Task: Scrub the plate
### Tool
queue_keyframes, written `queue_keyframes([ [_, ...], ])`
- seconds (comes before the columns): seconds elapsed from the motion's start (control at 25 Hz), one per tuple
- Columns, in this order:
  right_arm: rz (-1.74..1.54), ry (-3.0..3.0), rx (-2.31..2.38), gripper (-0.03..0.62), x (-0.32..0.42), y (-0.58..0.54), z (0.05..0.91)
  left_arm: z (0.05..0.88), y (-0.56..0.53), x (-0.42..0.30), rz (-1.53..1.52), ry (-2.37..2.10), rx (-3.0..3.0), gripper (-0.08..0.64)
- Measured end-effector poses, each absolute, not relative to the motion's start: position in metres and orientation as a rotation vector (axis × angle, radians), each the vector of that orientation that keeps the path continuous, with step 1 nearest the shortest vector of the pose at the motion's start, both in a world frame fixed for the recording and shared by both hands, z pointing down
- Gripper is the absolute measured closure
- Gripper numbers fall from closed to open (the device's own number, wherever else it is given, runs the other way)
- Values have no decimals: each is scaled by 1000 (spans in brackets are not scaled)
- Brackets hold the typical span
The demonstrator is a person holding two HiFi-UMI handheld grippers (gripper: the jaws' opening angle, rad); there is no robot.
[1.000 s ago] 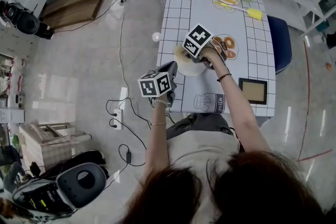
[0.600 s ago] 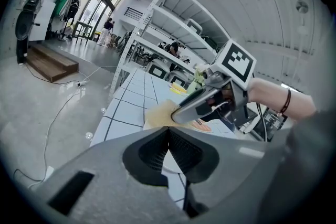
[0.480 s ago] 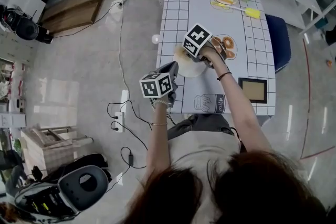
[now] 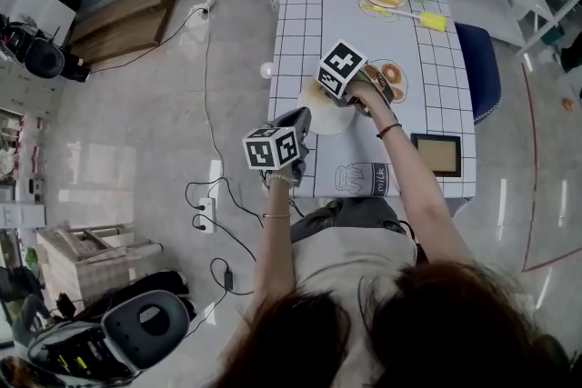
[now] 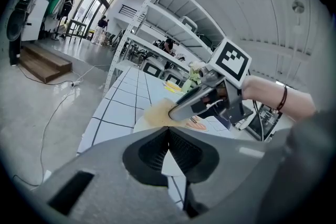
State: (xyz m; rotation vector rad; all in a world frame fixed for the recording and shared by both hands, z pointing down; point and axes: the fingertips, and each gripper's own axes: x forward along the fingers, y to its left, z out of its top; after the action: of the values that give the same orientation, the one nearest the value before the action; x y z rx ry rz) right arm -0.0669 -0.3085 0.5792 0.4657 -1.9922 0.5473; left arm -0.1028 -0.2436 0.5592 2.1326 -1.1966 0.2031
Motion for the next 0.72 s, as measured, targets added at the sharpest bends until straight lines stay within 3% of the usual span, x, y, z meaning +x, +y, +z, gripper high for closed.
queue_keyframes([
  [0.72, 523, -1960, 494, 512, -42, -310, 575, 559, -244, -91, 215, -1166, 2152, 549],
])
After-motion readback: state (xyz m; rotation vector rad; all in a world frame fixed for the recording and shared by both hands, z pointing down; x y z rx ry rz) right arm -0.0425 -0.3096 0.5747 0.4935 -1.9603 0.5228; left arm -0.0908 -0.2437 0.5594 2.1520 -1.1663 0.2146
